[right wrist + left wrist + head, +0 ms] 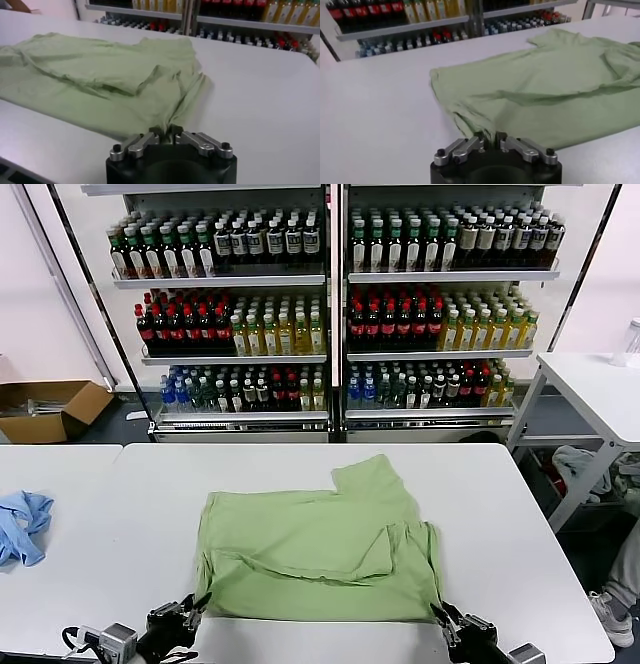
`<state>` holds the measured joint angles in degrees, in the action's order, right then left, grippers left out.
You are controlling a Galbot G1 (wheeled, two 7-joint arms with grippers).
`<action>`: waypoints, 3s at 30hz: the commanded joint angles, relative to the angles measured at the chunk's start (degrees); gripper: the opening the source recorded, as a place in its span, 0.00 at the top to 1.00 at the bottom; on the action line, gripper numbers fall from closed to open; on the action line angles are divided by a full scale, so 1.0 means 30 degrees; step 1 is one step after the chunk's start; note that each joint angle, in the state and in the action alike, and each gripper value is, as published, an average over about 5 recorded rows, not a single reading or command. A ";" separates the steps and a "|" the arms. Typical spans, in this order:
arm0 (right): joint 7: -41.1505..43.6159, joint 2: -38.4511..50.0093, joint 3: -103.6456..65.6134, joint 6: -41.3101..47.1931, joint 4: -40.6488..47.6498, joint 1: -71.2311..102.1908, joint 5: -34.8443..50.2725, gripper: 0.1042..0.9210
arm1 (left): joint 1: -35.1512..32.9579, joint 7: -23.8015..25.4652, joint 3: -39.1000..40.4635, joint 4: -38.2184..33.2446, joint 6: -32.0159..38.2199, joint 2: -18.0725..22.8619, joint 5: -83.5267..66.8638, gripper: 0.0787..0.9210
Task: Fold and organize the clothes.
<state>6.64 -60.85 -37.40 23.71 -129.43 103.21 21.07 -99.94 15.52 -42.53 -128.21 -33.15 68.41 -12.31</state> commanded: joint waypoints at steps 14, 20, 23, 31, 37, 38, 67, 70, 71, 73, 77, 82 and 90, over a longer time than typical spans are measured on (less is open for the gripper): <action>0.2730 0.3822 0.6107 0.0152 1.0253 -1.7482 0.6782 0.14 | 0.6270 0.0491 -0.0145 0.4990 0.0049 -0.5043 -0.6202 0.27; 0.4191 0.2636 0.9431 0.0041 1.5547 -2.2200 0.6260 0.12 | 0.9819 0.0705 0.2850 0.8311 0.0110 -0.6785 -0.8036 0.13; 0.4447 0.1923 1.0520 0.0013 1.7296 -2.3903 0.5970 0.12 | 1.1509 0.0751 0.4004 1.0121 0.0148 -0.7138 -0.8579 0.12; 0.4545 -0.0105 1.1957 -0.0060 2.1291 -2.6440 0.4667 0.12 | 1.5212 0.1061 0.6671 1.3660 0.0462 -0.7532 -0.9028 0.12; 0.4556 -0.1166 1.2293 -0.0218 2.3450 -2.7147 0.3930 0.12 | 1.7211 0.0971 0.8197 1.5202 0.0437 -0.6954 -0.8859 0.12; 0.4554 -0.1297 1.2327 -0.0275 2.3725 -2.7215 0.3790 0.12 | 1.7551 0.0961 0.8381 1.5479 0.0440 -0.6801 -0.8833 0.12; 0.4498 -0.2688 1.3063 -0.0381 2.5567 -2.7215 0.2109 0.51 | 1.9402 0.1360 1.0305 1.8199 0.0491 -0.4923 -0.7635 0.12; 0.4459 -0.2671 1.3051 -0.0373 2.5392 -2.7114 0.2138 0.62 | 1.9277 0.1435 1.0220 1.8183 0.0561 -0.4915 -0.7651 0.13; 0.4444 -0.2664 1.3036 -0.0367 2.5340 -2.7098 0.2155 0.66 | 1.9225 0.1462 1.0205 1.8138 0.0574 -0.4919 -0.7682 0.14; 0.4417 -0.2645 1.3019 -0.0348 2.5245 -2.7083 0.2182 0.73 | 1.9110 0.1515 1.0208 1.7998 0.0593 -0.4928 -0.7710 0.19; 0.4352 -0.2624 1.3039 -0.0314 2.5095 -2.7032 0.2202 0.87 | 1.8863 0.1613 1.0227 1.7738 0.0601 -0.4934 -0.7641 0.33; 0.4266 -0.2607 1.2813 -0.0312 2.4753 -2.6820 0.2332 0.99 | 1.8697 0.1751 1.0225 1.7553 0.0872 -0.5039 -0.7575 0.50; 0.4216 -0.2183 1.1639 -0.0319 2.2465 -2.5751 0.3344 1.00 | 1.8532 0.1888 0.9799 1.6378 0.1440 -0.5337 -0.7295 0.77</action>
<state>19.31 -67.67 -0.59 22.80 -57.69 24.33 29.49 -43.90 20.54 -12.49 -76.15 -30.13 53.01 -34.97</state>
